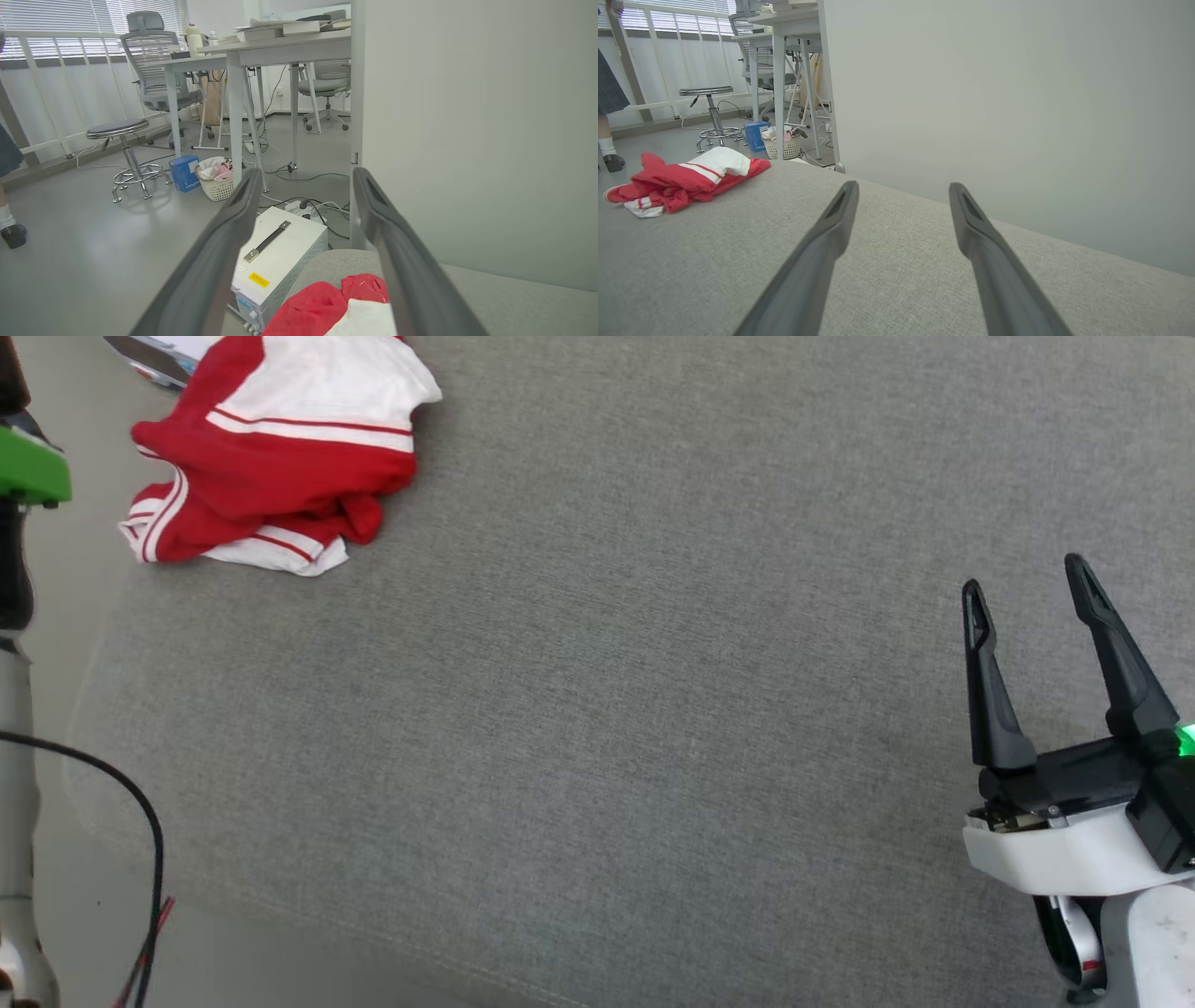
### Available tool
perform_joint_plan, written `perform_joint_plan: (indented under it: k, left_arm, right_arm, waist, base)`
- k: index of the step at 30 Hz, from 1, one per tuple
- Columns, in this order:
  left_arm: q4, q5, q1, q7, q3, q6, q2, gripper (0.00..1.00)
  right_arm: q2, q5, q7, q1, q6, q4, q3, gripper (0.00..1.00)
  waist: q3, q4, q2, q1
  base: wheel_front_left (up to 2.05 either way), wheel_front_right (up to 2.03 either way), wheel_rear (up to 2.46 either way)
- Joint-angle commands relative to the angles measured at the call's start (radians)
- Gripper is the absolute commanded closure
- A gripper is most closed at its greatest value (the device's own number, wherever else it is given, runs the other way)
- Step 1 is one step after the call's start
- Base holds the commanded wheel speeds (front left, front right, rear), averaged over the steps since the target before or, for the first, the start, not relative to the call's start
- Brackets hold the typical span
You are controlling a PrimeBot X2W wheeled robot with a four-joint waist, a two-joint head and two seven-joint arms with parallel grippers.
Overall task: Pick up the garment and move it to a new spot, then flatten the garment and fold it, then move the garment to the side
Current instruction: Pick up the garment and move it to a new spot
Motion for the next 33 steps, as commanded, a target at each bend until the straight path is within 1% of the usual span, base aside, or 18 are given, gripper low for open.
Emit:
perform_joint_plan:
  k: [1,4,5,7,9,10,13,16,19,21,25,29,33]
  left_arm:
    - [0.017,-0.031,-0.037,0.016,-0.028,-0.003,0.017,0.0]
    - [0.072,-0.136,-0.116,0.126,-0.131,-0.003,0.075,0.0]
    - [0.081,-0.156,-0.134,0.156,-0.157,-0.003,0.093,0.0]
    - [0.093,-0.208,-0.165,0.248,-0.219,-0.003,0.127,0.0]
    - [0.105,-0.26,-0.193,0.338,-0.259,-0.003,0.158,0.0]
    - [0.115,-0.297,-0.205,0.406,-0.277,-0.003,0.17,0.0]
    - [0.119,-0.379,-0.231,0.556,-0.309,-0.003,0.207,0.0]
    - [0.125,-0.457,-0.238,0.71,-0.326,-0.003,0.223,0.0]
    - [0.119,-0.512,-0.237,0.826,-0.331,-0.003,0.231,0.0]
    - [0.108,-0.53,-0.23,0.886,-0.342,0.008,0.225,0.0]
    - [0.074,-0.536,-0.207,0.958,-0.369,0.053,0.206,0.0]
    - [0.06,-0.523,-0.173,0.981,-0.398,0.088,0.186,0.0]
    - [0.094,-0.508,-0.16,0.993,-0.425,0.095,0.17,0.0]
  right_arm:
    - [-0.008,-0.006,-0.005,-0.019,-0.001,-0.012,0.001,0.0]
    - [-0.021,-0.009,-0.005,-0.036,-0.001,-0.036,0.002,0.0]
    - [-0.024,-0.01,-0.005,-0.04,-0.001,-0.042,0.003,0.0]
    - [-0.03,-0.013,-0.005,-0.047,-0.001,-0.054,0.004,0.0]
    - [-0.032,-0.014,-0.005,-0.052,-0.001,-0.065,0.001,0.0]
    - [-0.033,-0.015,-0.005,-0.053,-0.001,-0.071,-0.001,0.0]
    - [-0.037,-0.019,-0.005,-0.053,-0.001,-0.084,-0.01,0.0]
    - [-0.044,-0.021,-0.005,-0.05,-0.001,-0.095,-0.022,0.0]
    - [-0.053,-0.022,-0.005,-0.05,-0.001,-0.106,-0.037,0.0]
    - [-0.057,-0.022,-0.005,-0.053,-0.001,-0.112,-0.047,0.0]
    - [-0.063,-0.022,-0.005,-0.06,-0.001,-0.121,-0.052,0.0]
    - [-0.066,-0.019,-0.005,-0.066,-0.001,-0.124,-0.052,0.0]
    - [-0.066,-0.013,-0.005,-0.072,-0.001,-0.121,-0.053,0.0]
  waist:
    - [0.084,-0.047,0.0,-0.0002]
    - [0.117,-0.057,0.0,-0.0002]
    - [0.126,-0.06,0.0,-0.0002]
    - [0.142,-0.068,0.0,-0.0002]
    - [0.158,-0.076,0.0,-0.0002]
    - [0.166,-0.08,0.0,-0.0002]
    - [0.191,-0.092,0.0,-0.0002]
    - [0.213,-0.097,0.0,-0.0002]
    - [0.24,-0.099,0.0,-0.0002]
    - [0.257,-0.097,0.0,-0.0002]
    - [0.284,-0.098,0.0,-0.0002]
    - [0.305,-0.102,0.0,-0.0002]
    - [0.314,-0.108,0.0,-0.0002]
  base:
    - [0.0,0.0,0.0]
    - [0.0,0.0,0.0]
    - [0.0,0.0,0.0]
    - [0.0,0.0,0.0]
    - [0.0,0.0,0.0]
    - [0.0,0.0,0.0]
    - [0.0,0.0,0.0]
    - [0.0,0.0,0.0]
    - [0.0,0.0,0.0]
    - [0.0,0.0,0.0]
    - [0.0,0.0,0.0]
    - [0.0,0.0,0.0]
    - [0.0,0.0,0.0]
